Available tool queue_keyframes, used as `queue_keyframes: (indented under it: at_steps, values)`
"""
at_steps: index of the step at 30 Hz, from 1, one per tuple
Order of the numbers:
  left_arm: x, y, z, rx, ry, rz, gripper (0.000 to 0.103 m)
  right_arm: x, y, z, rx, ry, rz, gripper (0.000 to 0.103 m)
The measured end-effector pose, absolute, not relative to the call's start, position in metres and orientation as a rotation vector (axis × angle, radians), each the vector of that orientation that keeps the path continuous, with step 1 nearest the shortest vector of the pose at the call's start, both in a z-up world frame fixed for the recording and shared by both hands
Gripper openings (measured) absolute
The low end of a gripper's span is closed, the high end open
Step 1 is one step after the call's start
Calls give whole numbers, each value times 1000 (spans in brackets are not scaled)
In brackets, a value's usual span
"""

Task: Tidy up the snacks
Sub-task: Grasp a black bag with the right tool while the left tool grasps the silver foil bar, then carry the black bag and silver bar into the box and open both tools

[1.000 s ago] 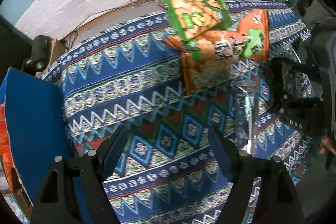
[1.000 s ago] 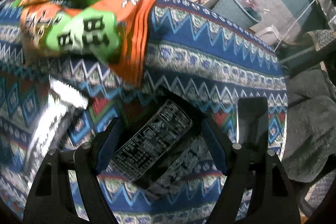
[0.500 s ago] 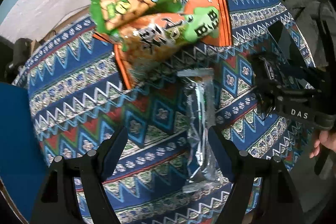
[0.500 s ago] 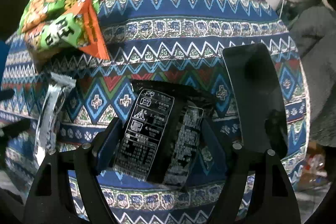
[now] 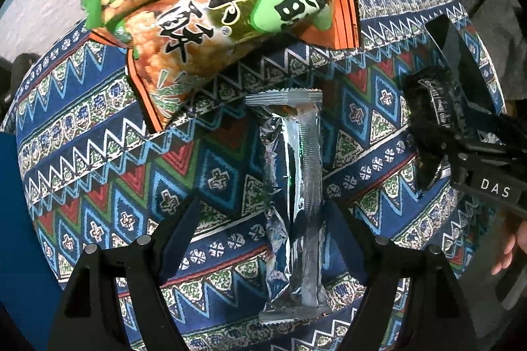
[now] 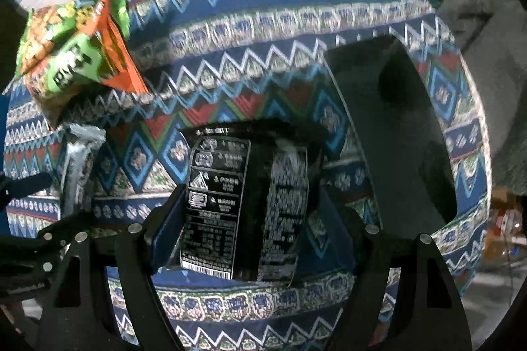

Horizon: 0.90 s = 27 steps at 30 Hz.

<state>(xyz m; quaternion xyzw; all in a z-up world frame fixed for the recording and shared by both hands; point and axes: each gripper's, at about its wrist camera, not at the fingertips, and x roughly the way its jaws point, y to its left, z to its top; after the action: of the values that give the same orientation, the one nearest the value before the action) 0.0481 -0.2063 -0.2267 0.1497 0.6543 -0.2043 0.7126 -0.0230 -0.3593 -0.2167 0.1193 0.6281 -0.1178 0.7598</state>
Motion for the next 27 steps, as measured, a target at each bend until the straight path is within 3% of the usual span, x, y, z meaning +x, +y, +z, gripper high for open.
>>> queue_keyframes:
  at_steps: [3, 6, 8, 9, 27]
  values:
    - [46, -210, -229, 321, 1437, -472, 77, -23, -359, -219, 224, 1370, -258, 77]
    - [45, -224, -224, 332, 1416, -485, 54, -23, -351, -220, 213, 1373, -253, 77]
    - [46, -227, -220, 339, 1413, -498, 30, -24, -336, -221, 188, 1377, -234, 72]
    - [45, -226, -218, 340, 1416, -502, 28, -24, -331, -220, 161, 1371, -216, 63]
    - [10, -187, -161, 343, 1305, -479, 27, -27, -289, -168, 67, 1259, -130, 63]
